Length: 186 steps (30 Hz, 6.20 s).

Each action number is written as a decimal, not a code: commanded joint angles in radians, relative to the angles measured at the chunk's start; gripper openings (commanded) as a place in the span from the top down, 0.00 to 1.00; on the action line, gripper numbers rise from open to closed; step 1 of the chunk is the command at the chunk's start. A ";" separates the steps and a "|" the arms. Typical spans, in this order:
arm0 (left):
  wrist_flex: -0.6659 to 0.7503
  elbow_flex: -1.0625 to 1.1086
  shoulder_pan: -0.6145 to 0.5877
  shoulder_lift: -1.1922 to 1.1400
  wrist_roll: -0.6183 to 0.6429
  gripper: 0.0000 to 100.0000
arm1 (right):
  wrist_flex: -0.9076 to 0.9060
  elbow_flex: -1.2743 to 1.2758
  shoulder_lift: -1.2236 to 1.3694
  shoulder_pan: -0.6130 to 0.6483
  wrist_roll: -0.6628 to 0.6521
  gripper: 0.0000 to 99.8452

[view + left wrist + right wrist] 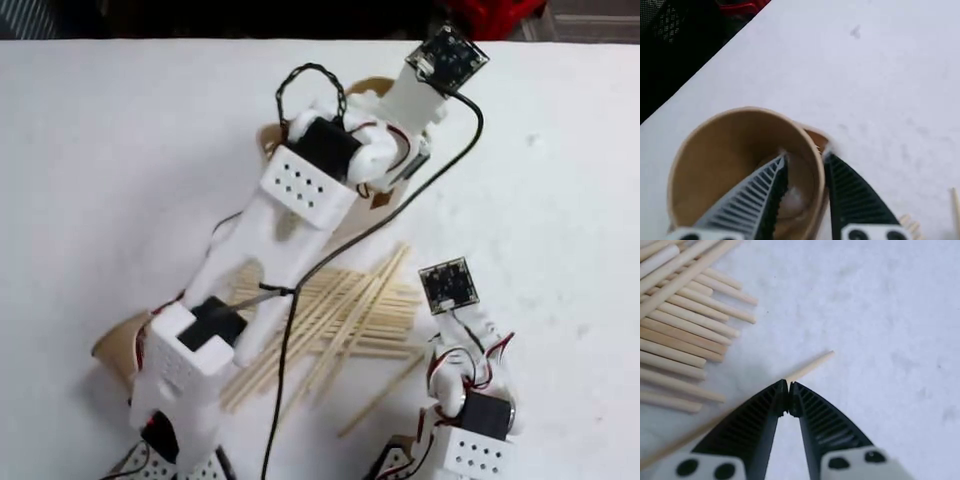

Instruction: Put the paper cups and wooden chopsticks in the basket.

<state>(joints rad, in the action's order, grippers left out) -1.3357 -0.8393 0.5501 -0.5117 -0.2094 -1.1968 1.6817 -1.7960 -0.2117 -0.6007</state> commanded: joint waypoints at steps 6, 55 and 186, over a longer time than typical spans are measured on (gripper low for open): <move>-0.078 -0.216 0.002 0.018 -0.014 0.85 | 0.012 0.008 -0.007 -0.010 -0.008 0.98; -0.417 0.336 -0.035 0.737 0.018 0.98 | 0.018 0.008 -0.007 -0.010 -0.008 0.98; -0.319 1.109 -1.033 0.613 -0.836 0.98 | 0.018 0.008 -0.007 -0.010 -0.008 0.98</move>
<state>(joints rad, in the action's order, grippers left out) -1.6149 0.3851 -0.4933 0.0698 -1.0733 -1.1968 1.6817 -1.7960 -0.2117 -0.6007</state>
